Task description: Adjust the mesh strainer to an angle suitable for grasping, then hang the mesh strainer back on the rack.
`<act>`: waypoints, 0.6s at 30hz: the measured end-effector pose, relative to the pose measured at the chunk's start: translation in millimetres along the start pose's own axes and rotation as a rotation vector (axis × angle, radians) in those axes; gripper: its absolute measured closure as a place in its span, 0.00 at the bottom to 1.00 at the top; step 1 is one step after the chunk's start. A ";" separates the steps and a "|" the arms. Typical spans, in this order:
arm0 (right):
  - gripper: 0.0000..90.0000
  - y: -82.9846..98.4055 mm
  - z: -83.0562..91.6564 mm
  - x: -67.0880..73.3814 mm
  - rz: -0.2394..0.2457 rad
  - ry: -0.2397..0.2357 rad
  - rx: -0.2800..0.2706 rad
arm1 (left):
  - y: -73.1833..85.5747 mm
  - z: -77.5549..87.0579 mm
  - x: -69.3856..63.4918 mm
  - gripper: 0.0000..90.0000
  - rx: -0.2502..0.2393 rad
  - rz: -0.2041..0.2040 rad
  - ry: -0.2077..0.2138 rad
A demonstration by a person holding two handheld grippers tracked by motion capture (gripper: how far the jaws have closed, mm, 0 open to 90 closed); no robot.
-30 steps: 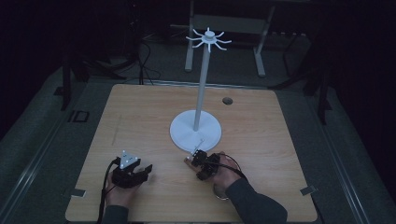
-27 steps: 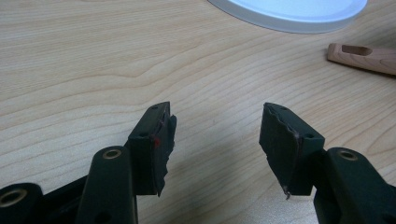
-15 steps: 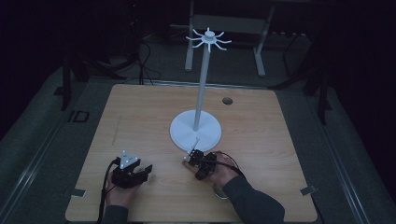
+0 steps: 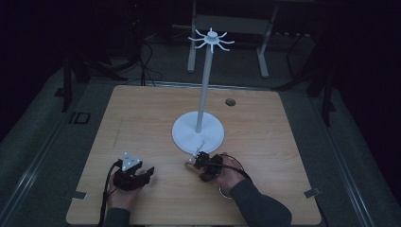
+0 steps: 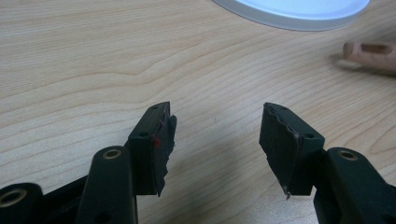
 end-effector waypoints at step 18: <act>0.75 -1.1 13.1 -9.4 -0.064 0.018 -0.106 | -1.0 -0.7 0.6 0.49 -0.002 0.003 0.000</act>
Point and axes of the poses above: each handheld gripper's, and its own axes: z roughly backward along the jaws, y roughly out of its underside, x roughly to its left, the point moved 7 cm from there along -z, roughly forward along the jaws, and after that the axes turned 13 degrees about y, right-handed, at the moved point
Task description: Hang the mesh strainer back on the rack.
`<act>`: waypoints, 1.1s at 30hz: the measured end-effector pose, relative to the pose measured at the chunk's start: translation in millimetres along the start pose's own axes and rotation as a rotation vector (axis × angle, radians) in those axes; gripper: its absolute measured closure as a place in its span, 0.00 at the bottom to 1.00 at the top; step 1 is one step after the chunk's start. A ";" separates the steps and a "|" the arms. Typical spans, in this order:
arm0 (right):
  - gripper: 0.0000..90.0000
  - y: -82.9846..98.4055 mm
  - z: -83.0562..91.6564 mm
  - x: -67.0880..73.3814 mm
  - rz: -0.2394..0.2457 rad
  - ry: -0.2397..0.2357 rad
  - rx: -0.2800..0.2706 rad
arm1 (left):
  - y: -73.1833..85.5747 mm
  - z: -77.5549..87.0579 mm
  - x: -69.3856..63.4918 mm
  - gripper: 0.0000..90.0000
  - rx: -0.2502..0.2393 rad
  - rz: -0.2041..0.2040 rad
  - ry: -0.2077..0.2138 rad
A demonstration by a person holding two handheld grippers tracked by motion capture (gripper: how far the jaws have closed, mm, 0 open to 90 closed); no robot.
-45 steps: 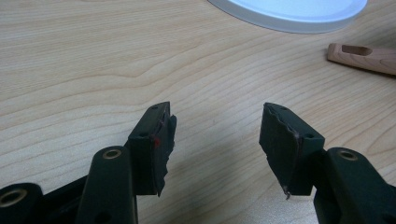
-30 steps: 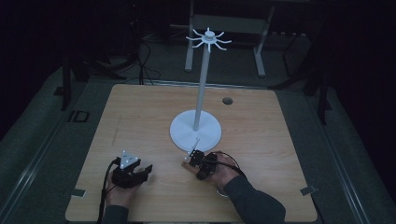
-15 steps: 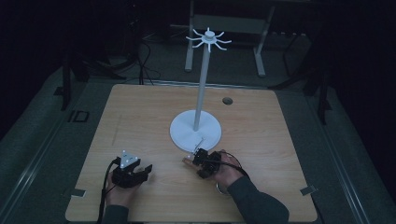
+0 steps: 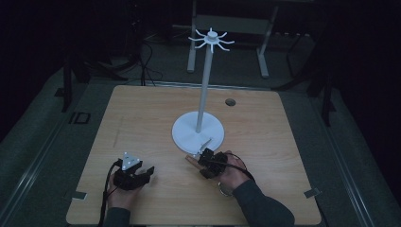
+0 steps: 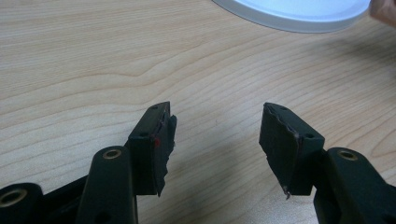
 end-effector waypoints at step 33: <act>0.76 -15.5 39.7 -39.7 -0.211 0.099 -0.332 | -0.1 0.6 -0.5 0.49 0.000 -0.004 -0.004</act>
Point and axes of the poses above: each handheld gripper's, and its own axes: z roughly backward along the jaws, y roughly out of its underside, x roughly to its left, the point moved 7 cm from there along -z, roughly forward along the jaws, and after that the axes turned 13 degrees about y, right-handed, at the moved point
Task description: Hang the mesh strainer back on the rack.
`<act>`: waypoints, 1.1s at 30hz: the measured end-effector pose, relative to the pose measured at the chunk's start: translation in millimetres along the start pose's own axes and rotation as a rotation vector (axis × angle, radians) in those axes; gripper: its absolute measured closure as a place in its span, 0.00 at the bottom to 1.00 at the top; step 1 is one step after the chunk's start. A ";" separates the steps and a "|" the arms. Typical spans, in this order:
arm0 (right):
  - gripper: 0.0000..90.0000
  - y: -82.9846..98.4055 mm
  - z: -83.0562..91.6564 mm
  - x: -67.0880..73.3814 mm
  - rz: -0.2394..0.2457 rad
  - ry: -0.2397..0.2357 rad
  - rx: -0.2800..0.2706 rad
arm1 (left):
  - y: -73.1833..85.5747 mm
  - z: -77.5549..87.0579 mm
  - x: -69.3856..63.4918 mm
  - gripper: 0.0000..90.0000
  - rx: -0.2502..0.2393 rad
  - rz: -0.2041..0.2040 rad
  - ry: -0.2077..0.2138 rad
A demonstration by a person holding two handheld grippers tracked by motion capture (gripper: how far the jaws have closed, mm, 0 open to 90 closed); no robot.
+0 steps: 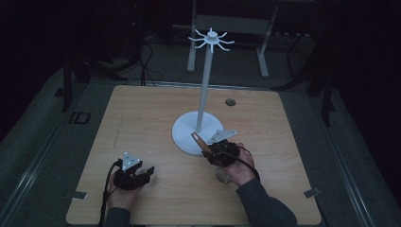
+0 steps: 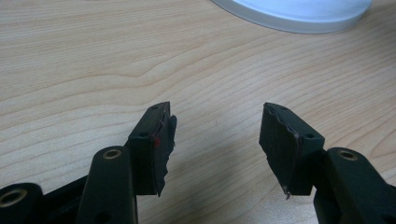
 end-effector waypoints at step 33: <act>0.76 -31.5 29.2 -32.7 -0.138 0.085 -0.195 | -0.6 -1.2 -0.2 0.49 -0.003 0.002 0.002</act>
Point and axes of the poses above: each handheld gripper's, and its own axes: z roughly backward along the jaws, y roughly out of its underside, x roughly to its left, the point moved 7 cm from there along -z, roughly forward along the jaws, and after that the axes turned 13 degrees about y, right-handed, at the moved point
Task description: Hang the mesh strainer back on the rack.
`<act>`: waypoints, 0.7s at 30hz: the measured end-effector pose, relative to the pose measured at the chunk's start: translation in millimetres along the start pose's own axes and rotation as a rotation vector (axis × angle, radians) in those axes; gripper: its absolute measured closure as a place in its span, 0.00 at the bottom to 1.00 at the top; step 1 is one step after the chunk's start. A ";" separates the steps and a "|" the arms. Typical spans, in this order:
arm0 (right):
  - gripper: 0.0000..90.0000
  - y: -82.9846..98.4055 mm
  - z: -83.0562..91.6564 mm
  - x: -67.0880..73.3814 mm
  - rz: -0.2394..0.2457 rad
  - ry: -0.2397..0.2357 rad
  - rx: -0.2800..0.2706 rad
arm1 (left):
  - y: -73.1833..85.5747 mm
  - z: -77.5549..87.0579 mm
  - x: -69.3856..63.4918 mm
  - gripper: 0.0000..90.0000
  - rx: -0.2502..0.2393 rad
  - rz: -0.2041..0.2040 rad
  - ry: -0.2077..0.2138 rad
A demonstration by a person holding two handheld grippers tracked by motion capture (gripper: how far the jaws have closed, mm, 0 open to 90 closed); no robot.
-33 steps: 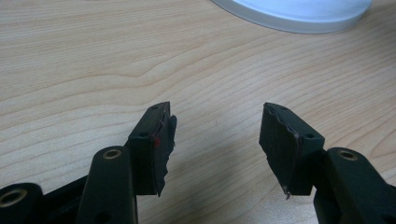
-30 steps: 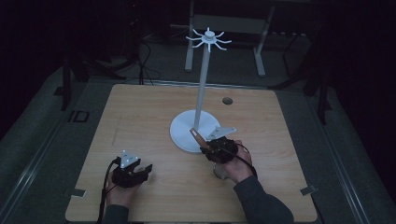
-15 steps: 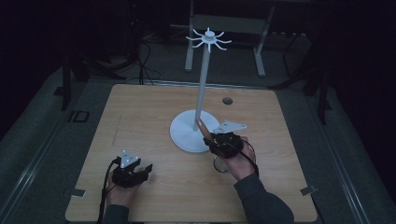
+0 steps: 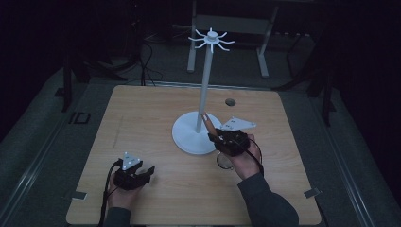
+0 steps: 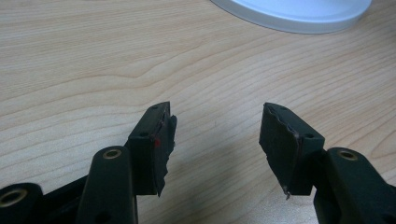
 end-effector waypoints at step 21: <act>0.76 -24.6 14.0 -18.8 -0.046 0.009 -0.068 | 0.0 0.2 0.0 0.49 0.000 0.001 0.001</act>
Point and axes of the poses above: each handheld gripper's, and its own axes: z roughly backward along the jaws, y roughly out of its underside, x roughly to its left, the point moved 7 cm from there along -z, roughly forward along the jaws, and after that the axes turned 13 degrees about y, right-handed, at the moved point
